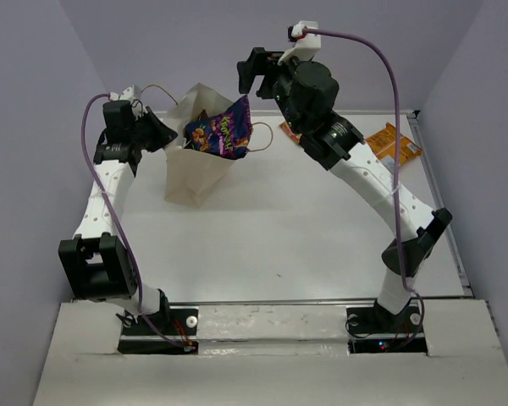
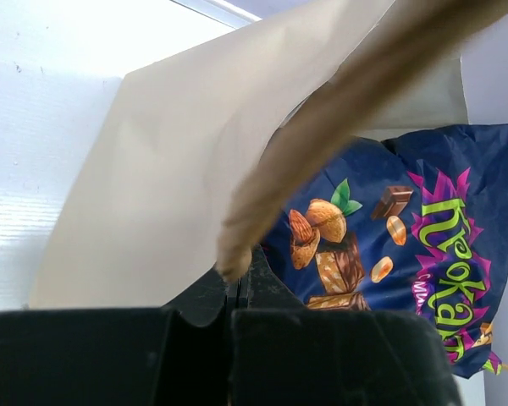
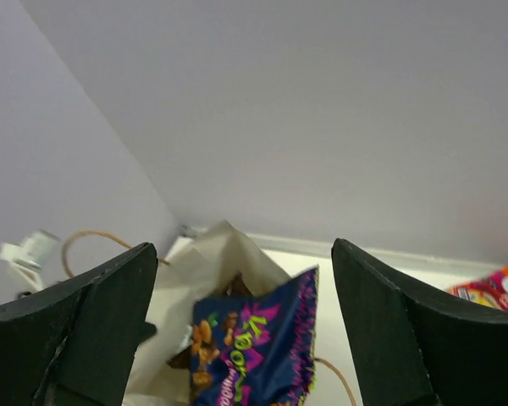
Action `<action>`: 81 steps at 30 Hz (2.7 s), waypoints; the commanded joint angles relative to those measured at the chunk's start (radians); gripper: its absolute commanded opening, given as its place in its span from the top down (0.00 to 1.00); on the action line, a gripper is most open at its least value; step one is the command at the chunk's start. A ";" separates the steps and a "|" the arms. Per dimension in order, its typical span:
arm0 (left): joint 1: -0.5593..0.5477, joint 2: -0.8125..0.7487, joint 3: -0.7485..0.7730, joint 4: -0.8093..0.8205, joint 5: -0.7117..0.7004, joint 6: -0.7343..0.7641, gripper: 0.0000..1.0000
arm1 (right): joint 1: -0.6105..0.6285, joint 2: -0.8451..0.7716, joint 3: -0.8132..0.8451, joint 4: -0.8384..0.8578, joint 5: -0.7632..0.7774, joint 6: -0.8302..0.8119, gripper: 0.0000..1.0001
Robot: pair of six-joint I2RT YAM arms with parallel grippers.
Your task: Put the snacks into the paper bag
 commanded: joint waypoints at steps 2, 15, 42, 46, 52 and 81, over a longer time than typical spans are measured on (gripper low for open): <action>0.017 0.021 0.044 -0.003 0.086 -0.046 1.00 | -0.052 0.005 -0.079 -0.104 0.001 0.117 0.10; 0.022 0.030 0.020 -0.003 0.035 -0.048 1.00 | -0.135 -0.101 -0.303 -0.342 -0.159 0.303 0.15; 0.019 -0.048 0.318 -0.235 0.034 0.302 1.00 | -0.135 0.017 0.171 -0.014 -0.458 0.290 0.99; 0.013 -0.073 0.123 -0.196 0.038 0.262 1.00 | -0.144 0.062 0.094 -0.030 -0.449 0.286 0.99; -0.013 -0.099 0.070 -0.124 0.063 0.260 1.00 | -0.170 0.096 0.036 -0.043 -0.466 0.269 0.99; 0.022 -0.070 0.011 -0.124 0.012 -0.036 1.00 | -0.561 -0.424 -0.465 -0.371 -0.047 0.351 0.00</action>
